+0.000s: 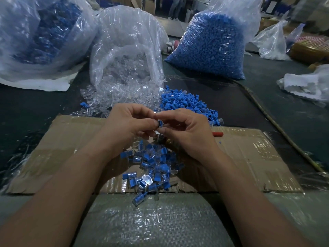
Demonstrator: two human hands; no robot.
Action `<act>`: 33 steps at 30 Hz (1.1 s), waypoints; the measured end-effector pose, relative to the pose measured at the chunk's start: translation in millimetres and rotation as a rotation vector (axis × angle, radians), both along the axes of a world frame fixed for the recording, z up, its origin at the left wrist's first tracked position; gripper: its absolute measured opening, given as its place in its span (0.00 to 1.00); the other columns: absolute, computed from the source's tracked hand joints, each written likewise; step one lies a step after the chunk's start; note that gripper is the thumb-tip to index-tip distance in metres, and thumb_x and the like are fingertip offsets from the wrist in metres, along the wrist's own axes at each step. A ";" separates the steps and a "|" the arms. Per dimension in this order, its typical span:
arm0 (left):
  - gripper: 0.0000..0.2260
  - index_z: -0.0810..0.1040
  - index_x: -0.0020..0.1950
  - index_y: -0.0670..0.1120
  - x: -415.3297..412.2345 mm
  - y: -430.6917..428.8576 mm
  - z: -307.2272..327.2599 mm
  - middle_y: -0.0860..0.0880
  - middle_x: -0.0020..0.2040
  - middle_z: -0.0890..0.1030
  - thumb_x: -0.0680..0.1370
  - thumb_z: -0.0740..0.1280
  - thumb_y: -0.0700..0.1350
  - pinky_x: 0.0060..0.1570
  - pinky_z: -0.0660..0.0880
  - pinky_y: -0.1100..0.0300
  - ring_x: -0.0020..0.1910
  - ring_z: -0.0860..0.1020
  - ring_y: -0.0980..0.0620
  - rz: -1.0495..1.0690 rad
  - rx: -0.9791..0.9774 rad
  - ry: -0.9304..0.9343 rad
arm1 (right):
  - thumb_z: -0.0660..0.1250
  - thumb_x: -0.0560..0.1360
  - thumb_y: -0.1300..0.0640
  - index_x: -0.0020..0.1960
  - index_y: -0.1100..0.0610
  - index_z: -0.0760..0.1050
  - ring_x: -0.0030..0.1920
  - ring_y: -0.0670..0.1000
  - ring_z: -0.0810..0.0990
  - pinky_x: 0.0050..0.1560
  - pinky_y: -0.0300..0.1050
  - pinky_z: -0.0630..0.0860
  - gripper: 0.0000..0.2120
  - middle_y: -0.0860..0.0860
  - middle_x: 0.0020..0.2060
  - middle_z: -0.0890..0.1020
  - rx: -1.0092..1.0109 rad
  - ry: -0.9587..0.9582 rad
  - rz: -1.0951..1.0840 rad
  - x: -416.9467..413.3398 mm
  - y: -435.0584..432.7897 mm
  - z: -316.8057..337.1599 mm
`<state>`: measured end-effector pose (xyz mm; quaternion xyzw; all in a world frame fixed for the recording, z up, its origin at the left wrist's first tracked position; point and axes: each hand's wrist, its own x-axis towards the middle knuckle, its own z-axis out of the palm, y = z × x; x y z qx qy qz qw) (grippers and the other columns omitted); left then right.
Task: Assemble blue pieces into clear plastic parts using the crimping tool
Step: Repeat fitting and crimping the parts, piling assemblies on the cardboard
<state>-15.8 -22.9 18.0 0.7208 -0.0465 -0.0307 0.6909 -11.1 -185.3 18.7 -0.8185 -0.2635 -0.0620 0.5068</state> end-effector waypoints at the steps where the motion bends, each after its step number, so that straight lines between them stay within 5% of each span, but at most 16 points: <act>1: 0.04 0.78 0.37 0.41 -0.1 0.0 -0.2 0.46 0.30 0.82 0.69 0.68 0.32 0.29 0.77 0.66 0.28 0.79 0.54 0.002 -0.010 0.001 | 0.73 0.67 0.66 0.52 0.54 0.79 0.45 0.42 0.79 0.49 0.36 0.76 0.16 0.46 0.43 0.81 -0.010 -0.038 -0.009 0.3 0.2 -1.0; 13: 0.03 0.80 0.34 0.43 1.5 0.1 -1.5 0.44 0.31 0.82 0.63 0.69 0.38 0.27 0.76 0.65 0.28 0.80 0.51 -0.049 -0.146 0.023 | 0.72 0.68 0.64 0.52 0.59 0.80 0.46 0.43 0.80 0.48 0.36 0.77 0.13 0.45 0.43 0.81 -0.006 -0.194 -0.061 3.5 -3.0 -4.9; 33: 0.03 0.79 0.34 0.43 1.2 -1.6 -1.4 0.45 0.29 0.81 0.62 0.70 0.38 0.27 0.76 0.65 0.27 0.80 0.52 -0.042 -0.083 0.029 | 0.73 0.67 0.65 0.49 0.62 0.81 0.45 0.45 0.80 0.48 0.34 0.77 0.11 0.48 0.42 0.82 -0.056 -0.325 -0.068 2.4 -3.4 -6.3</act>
